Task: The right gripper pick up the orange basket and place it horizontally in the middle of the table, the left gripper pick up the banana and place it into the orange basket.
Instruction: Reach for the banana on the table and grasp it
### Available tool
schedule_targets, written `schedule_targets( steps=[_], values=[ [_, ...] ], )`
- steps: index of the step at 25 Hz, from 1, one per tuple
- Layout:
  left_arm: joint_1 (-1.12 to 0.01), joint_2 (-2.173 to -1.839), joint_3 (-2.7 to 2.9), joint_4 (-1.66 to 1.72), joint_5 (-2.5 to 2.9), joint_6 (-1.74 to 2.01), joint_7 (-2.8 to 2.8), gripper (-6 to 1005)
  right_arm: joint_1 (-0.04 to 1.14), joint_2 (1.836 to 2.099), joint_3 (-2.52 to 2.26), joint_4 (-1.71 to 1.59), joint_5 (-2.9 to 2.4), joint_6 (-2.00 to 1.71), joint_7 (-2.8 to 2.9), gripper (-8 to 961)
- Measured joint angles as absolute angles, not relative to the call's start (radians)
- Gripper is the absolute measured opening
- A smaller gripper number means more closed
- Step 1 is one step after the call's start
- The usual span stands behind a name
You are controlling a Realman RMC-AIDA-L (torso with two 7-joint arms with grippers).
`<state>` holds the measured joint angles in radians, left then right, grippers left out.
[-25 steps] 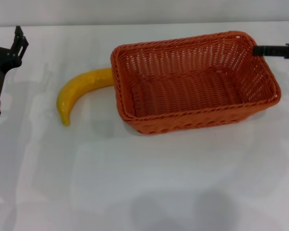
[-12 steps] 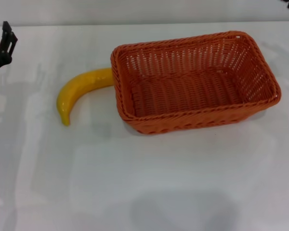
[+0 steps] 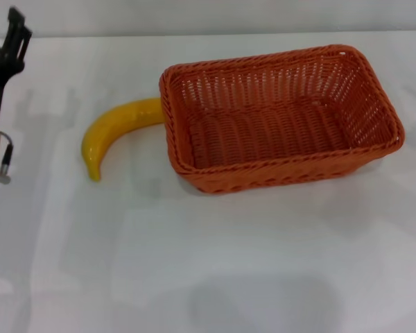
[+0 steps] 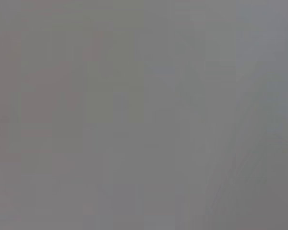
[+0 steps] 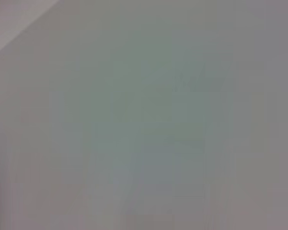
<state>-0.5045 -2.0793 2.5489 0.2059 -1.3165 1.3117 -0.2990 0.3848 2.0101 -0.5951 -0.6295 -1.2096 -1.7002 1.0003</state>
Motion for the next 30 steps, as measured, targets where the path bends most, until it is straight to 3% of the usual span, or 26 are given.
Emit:
schedule_targets(
  steps=[12, 22, 26, 30],
  values=[
    [-0.601, -2.012, 2.549, 0.033, -1.063, 1.794, -1.094, 833, 0.357, 2.002, -0.591, -0.594, -1.212, -1.667, 0.99, 857],
    [-0.828, -1.888, 2.655, -0.129, -0.69, 1.93, -1.273, 833, 0.354, 2.002, -0.594, -0.583, -1.221, -1.63, 0.988, 857],
    [-0.91, -1.901, 2.828, -0.292, -0.696, 1.937, -1.297, 832, 0.354, 2.002, -0.595, -0.582, -1.225, -1.613, 0.987, 857],
    [-0.998, -1.945, 2.844, -0.529, -0.592, 1.939, -1.348, 829, 0.357, 2.002, -0.596, -0.573, -1.235, -1.594, 0.987, 857]
  ],
)
